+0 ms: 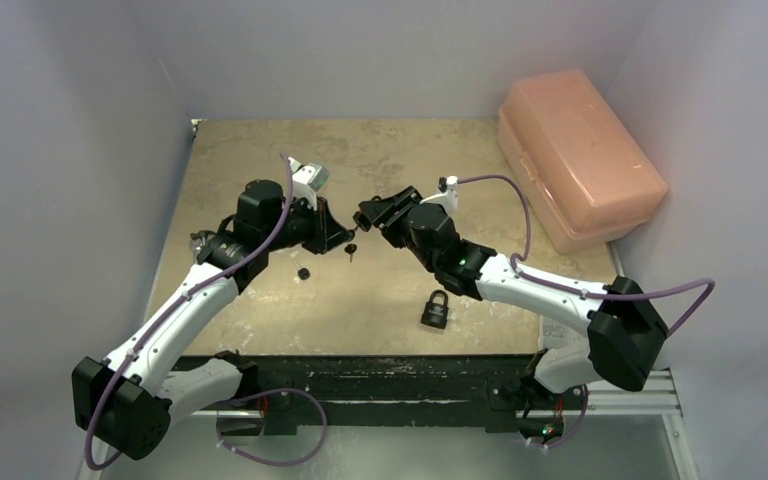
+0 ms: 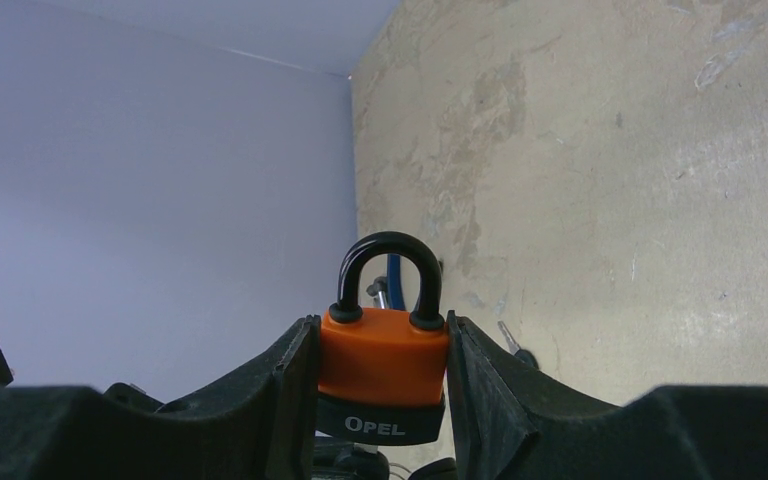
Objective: Unlock with the key
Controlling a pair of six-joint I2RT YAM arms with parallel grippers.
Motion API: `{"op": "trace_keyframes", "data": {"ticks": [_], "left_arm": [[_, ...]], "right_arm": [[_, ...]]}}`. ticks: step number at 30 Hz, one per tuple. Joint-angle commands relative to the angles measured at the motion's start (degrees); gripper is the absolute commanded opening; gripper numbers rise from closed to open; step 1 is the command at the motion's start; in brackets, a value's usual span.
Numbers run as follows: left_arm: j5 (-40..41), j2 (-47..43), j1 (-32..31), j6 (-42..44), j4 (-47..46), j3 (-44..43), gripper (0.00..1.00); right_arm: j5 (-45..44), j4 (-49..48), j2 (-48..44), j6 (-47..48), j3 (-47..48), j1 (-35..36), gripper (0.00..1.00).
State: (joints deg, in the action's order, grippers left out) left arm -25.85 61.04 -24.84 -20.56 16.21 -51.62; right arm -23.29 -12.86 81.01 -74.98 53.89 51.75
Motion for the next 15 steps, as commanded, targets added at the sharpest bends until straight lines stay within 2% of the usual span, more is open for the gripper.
{"op": "trace_keyframes", "data": {"ticks": [1, 8, 15], "left_arm": [[-0.08, -0.74, 0.67, -0.63, -4.25, 0.24, 0.0], [6.26, -1.48, 0.67, 0.23, -2.94, 0.18, 0.0], [4.38, -0.32, 1.0, -0.11, -3.22, -0.03, 0.0]], "right_arm": [[2.63, -4.21, -0.62, 0.46, 0.91, 1.43, 0.0], [3.28, -1.61, 0.9, 0.15, 2.94, 1.89, 0.0], [2.66, -0.99, 1.46, 0.71, 3.76, 2.57, 0.0]]}}
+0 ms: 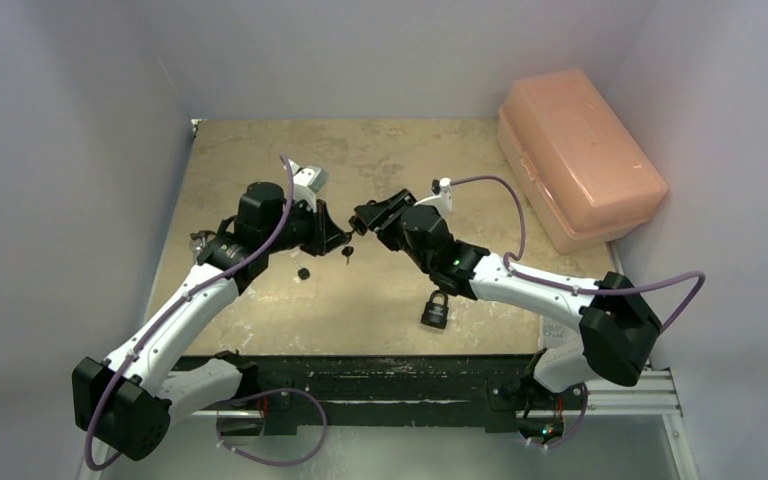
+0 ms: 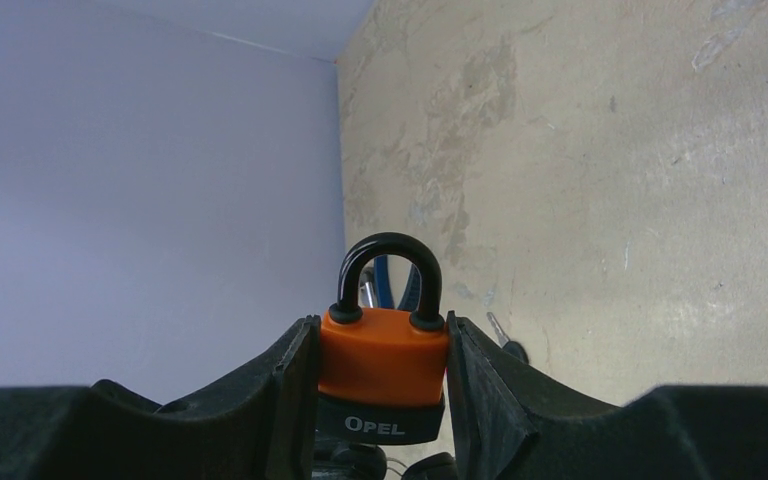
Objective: Unlock with the key
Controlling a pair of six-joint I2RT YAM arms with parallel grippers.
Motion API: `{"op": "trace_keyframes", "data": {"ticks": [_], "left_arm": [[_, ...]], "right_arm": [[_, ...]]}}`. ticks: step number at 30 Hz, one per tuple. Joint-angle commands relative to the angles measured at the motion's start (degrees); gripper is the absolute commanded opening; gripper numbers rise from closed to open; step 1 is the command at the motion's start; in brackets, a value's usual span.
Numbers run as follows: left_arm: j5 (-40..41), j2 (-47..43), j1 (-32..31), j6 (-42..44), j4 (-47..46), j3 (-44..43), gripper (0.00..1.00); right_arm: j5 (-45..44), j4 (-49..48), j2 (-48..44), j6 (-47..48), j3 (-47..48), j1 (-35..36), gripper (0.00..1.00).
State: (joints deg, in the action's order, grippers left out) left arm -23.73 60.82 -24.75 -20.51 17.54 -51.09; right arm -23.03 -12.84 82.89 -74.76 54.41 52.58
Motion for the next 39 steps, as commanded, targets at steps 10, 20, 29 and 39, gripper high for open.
{"op": "trace_keyframes", "data": {"ticks": [10, 20, 29, 39], "left_arm": [[1.93, -0.57, 1.17, -0.55, -4.86, -0.43, 0.0], [0.68, -1.36, 2.08, -1.29, -5.76, -0.04, 0.0], [1.02, -1.58, 2.16, -1.28, -5.76, -0.02, 0.0], [1.98, -2.27, 2.69, -1.5, -5.99, 0.26, 0.0]], "right_arm": [[2.22, -1.23, -0.5, 0.23, 3.61, 2.42, 0.0], [1.96, -0.75, 0.06, 0.05, 4.3, 3.85, 0.0], [1.53, 0.39, -0.88, -1.73, 5.03, 4.19, 0.0], [0.81, 0.96, -0.35, -5.07, 6.98, 9.78, 0.0]]}}
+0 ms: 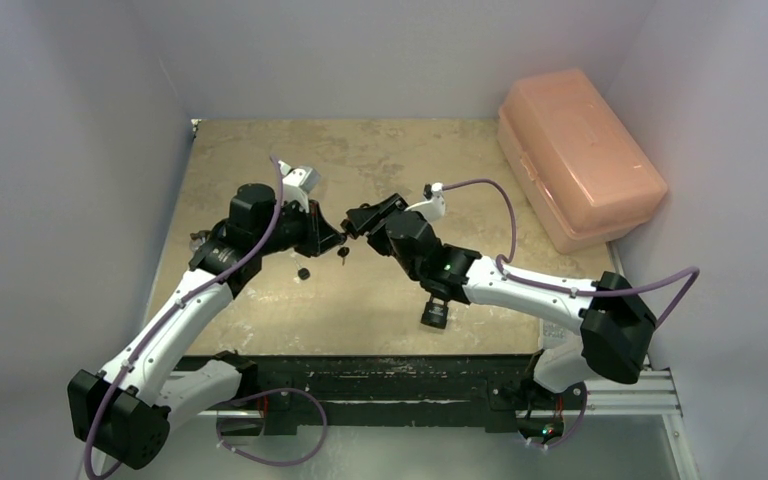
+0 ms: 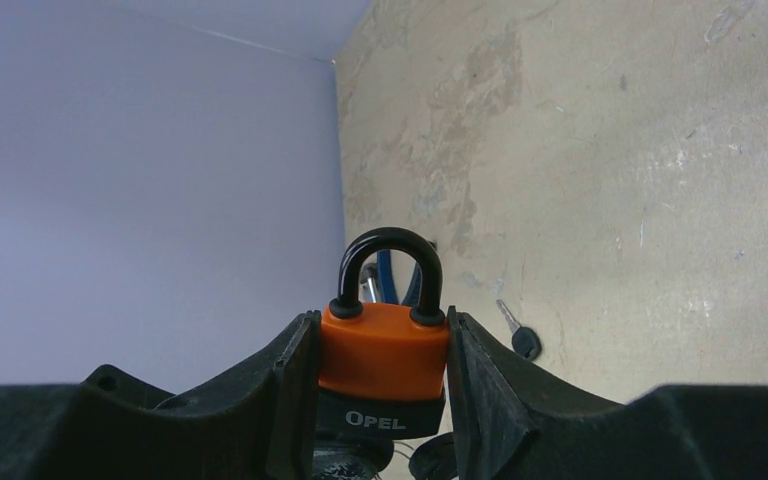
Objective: Unlock with the key
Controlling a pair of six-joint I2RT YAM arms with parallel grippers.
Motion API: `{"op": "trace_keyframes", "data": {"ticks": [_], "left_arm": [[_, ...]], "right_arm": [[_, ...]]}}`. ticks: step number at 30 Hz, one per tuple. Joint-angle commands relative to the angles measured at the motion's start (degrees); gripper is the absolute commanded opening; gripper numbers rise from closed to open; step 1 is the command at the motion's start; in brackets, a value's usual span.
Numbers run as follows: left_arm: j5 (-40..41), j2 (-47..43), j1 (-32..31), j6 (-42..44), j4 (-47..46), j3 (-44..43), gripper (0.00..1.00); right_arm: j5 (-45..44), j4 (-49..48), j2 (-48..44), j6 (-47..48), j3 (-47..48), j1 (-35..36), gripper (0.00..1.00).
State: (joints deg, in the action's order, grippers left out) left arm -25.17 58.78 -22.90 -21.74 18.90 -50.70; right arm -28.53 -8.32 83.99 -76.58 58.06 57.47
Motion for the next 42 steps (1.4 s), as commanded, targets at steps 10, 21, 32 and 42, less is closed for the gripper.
{"op": "trace_keyframes", "data": {"ticks": [10, 21, 32, 42], "left_arm": [[4.69, 0.07, 0.92, 0.32, -7.04, -0.12, 0.0], [4.54, -0.58, 0.92, 1.67, -7.03, 0.04, 0.0], [12.25, -1.3, 0.41, 2.63, -7.02, 0.42, 0.0], [16.51, -1.22, -1.23, 3.93, -6.44, 0.51, 0.0]], "right_arm": [[2.79, 2.07, -1.77, -2.92, 5.11, 4.94, 0.0], [0.93, 6.83, -1.78, -2.7, 7.09, 4.93, 0.0], [1.81, 31.82, 5.79, -2.8, 24.42, 4.93, 0.0], [2.93, 36.49, 6.78, -3.39, 27.28, 4.93, 0.0]]}}
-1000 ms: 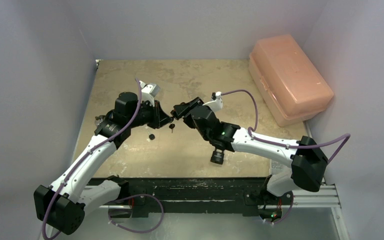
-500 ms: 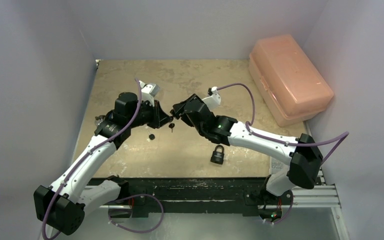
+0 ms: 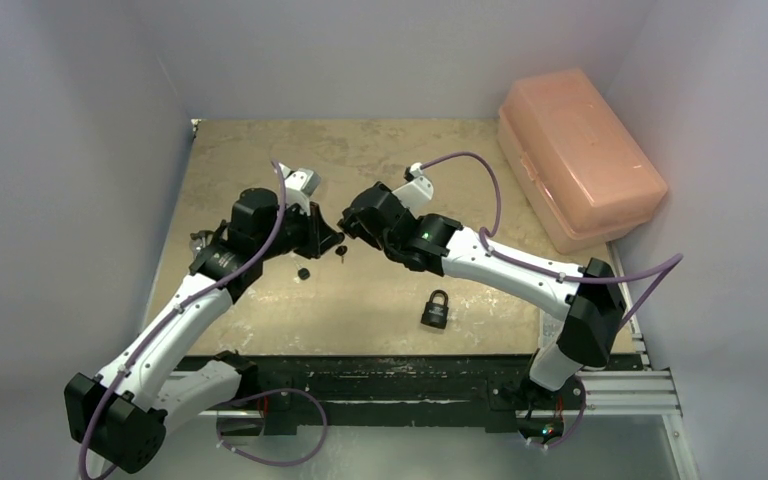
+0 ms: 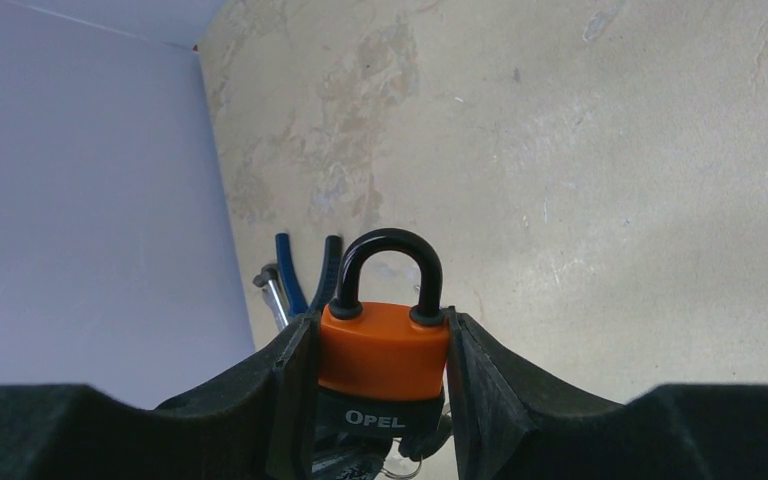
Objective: Unlock with the key
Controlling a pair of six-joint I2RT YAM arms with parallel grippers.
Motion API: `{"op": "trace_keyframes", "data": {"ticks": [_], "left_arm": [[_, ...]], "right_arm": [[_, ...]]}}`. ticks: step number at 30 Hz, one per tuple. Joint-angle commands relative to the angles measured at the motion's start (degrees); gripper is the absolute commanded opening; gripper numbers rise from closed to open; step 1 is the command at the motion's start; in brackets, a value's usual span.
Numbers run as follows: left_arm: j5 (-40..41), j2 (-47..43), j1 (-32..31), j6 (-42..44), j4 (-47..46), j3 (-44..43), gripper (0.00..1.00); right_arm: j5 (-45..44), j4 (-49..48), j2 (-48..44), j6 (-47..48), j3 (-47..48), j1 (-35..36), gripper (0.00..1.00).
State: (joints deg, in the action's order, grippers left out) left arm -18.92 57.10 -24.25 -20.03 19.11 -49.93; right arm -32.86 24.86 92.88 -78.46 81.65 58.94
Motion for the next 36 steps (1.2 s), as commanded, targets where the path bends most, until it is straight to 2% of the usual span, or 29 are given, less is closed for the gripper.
{"op": "trace_keyframes", "data": {"ticks": [1, 8, 16, 28, 36], "left_arm": [[10.72, 0.47, -0.06, 2.39, -6.59, -0.31, 0.0], [15.57, -0.12, -3.01, 4.92, -6.21, -0.42, 0.0], [23.21, -0.26, -6.69, 8.5, -6.62, -0.26, 0.0], [25.05, -1.48, -7.61, 9.26, -7.67, 0.27, 0.0], [30.53, -2.86, -9.3, 11.11, -8.26, 0.93, 0.0]], "right_arm": [[7.17, 4.03, -2.17, -1.75, 4.1, 3.47, 0.0], [7.75, 9.89, -1.17, -2.75, 7.45, 3.48, 0.0], [9.21, 11.61, -0.93, -3.01, 8.4, 3.49, 0.0], [9.18, 12.39, -1.56, -3.46, 7.76, 3.48, 0.0], [9.11, 14.07, -1.02, -4.78, 9.06, 3.47, 0.0]]}}
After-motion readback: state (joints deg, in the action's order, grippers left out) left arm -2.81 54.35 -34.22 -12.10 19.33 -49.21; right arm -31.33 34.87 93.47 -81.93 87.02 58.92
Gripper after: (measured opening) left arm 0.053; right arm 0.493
